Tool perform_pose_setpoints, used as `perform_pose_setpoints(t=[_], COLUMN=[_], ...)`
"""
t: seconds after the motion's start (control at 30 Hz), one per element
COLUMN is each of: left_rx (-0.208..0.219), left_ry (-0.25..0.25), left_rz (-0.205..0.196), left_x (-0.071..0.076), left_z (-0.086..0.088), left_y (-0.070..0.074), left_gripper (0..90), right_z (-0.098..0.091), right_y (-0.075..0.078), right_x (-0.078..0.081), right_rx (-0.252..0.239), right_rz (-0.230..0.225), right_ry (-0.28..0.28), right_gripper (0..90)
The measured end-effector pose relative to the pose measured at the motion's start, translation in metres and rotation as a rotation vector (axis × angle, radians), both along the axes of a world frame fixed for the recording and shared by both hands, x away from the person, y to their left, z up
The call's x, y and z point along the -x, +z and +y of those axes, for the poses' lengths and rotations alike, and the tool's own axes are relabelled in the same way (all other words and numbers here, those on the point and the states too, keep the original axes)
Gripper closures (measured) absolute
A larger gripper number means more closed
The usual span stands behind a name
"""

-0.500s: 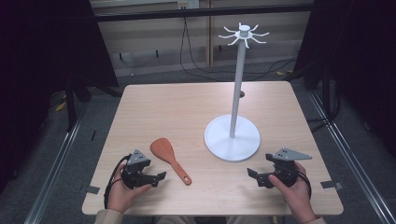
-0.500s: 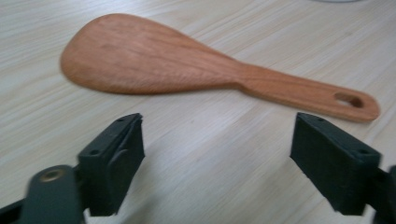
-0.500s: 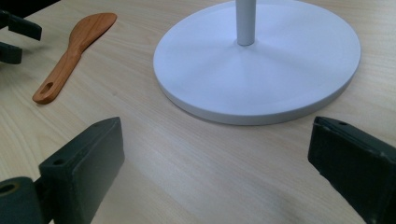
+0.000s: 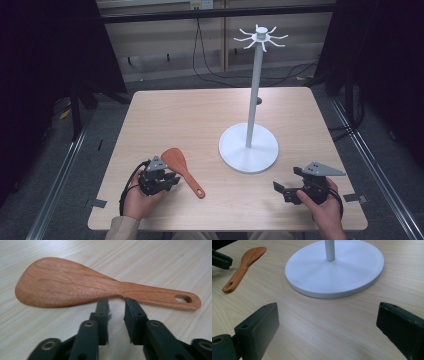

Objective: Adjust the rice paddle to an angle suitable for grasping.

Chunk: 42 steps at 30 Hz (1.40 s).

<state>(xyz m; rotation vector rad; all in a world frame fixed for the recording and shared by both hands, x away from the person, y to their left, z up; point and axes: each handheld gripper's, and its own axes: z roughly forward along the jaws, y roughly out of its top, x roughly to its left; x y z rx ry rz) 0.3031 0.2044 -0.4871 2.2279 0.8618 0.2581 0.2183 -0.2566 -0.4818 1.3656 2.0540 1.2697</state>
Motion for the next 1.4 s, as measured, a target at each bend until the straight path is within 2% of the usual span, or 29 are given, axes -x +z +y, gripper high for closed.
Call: perform_pose_setpoints(t=[0.03, 0.1, 0.13, 0.17, 0.3, 0.43, 0.47, 0.53, 0.57, 0.6, 0.63, 0.7, 0.83, 0.87, 1.0, 1.17, 1.23, 1.3, 1.33, 1.4], left_rx=[-0.005, 0.009, -0.002, 0.002, -0.018, -0.022, -0.041, -0.069, -0.048, -0.04, -0.054, -0.038, -0.021, -0.033, -0.022, -0.019, -0.009, -0.018, -0.003, 0.033], left_ry=[-0.003, -0.002, -0.016, -0.018, -0.036, -0.044, -0.048, -0.04, -0.043, -0.05, -0.057, -0.067, -0.09, -0.097, -0.109, -0.104, -0.103, -0.099, -0.099, -0.086], left_rz=[0.009, -0.001, 0.0, 0.017, 0.013, -0.007, 0.012, 0.012, 0.031, 0.027, 0.007, 0.016, 0.009, 0.005, 0.001, -0.015, -0.004, -0.004, 0.005, -0.012], left_x=[-0.001, -0.002, -0.003, -0.003, -0.006, -0.008, -0.008, -0.008, -0.007, -0.007, -0.007, -0.008, -0.01, -0.011, -0.016, -0.029, -0.033, -0.037, -0.04, -0.049], left_z=[0.0, -0.002, -0.003, -0.004, -0.01, -0.014, -0.015, -0.016, -0.016, -0.016, -0.017, -0.021, -0.031, -0.034, -0.045, -0.057, -0.06, -0.064, -0.065, -0.063], left_y=[0.001, 0.001, 0.002, 0.002, -0.001, -0.001, -0.002, -0.005, -0.005, -0.006, -0.006, -0.007, -0.009, -0.008, -0.009, -0.01, -0.011, -0.01, -0.01, -0.001], left_gripper=[77.2, 80.4, 82.6, 86.4, 89.3, 89.7, 90.0, 90.0, 90.0, 90.0, 90.0, 90.0, 90.0, 89.8, 87.9, 86.7, 86.8, 86.8, 86.8, 86.9], right_z=[-0.001, -0.004, -0.004, -0.006, -0.008, -0.011, -0.011, -0.011, -0.011, -0.011, -0.011, -0.011, -0.011, -0.01, -0.012, -0.014, -0.014, -0.014, -0.013, -0.013], right_y=[0.0, 0.001, 0.002, 0.001, -0.001, 0.0, -0.001, -0.001, -0.001, -0.001, -0.001, -0.001, -0.002, -0.001, -0.001, -0.003, -0.002, -0.002, -0.002, -0.002], right_x=[0.001, 0.003, 0.003, 0.004, 0.006, 0.007, 0.007, 0.007, 0.007, 0.007, 0.008, 0.007, 0.007, 0.007, 0.008, 0.01, 0.011, 0.011, 0.011, 0.012], right_rx=[0.003, 0.002, 0.0, 0.001, 0.007, 0.002, 0.002, 0.003, 0.003, 0.002, 0.002, 0.0, 0.007, 0.0, -0.003, -0.002, -0.005, -0.003, -0.005, -0.005], right_rz=[-0.001, -0.008, -0.009, -0.01, -0.002, -0.004, -0.005, -0.004, -0.004, -0.004, -0.003, -0.004, -0.002, -0.003, 0.001, 0.007, 0.004, 0.005, 0.008, 0.005], right_ry=[-0.001, -0.012, -0.016, -0.023, -0.03, -0.037, -0.039, -0.04, -0.04, -0.041, -0.042, -0.04, -0.036, -0.035, -0.039, -0.04, -0.038, -0.039, -0.036, -0.037], right_gripper=[4.1, 4.1, 4.1, 4.1, 4.1, 4.1, 4.1, 4.1, 4.1, 4.1, 4.1, 4.1, 4.1, 4.0, 4.1, 4.0, 4.0, 4.0, 4.0, 4.1])
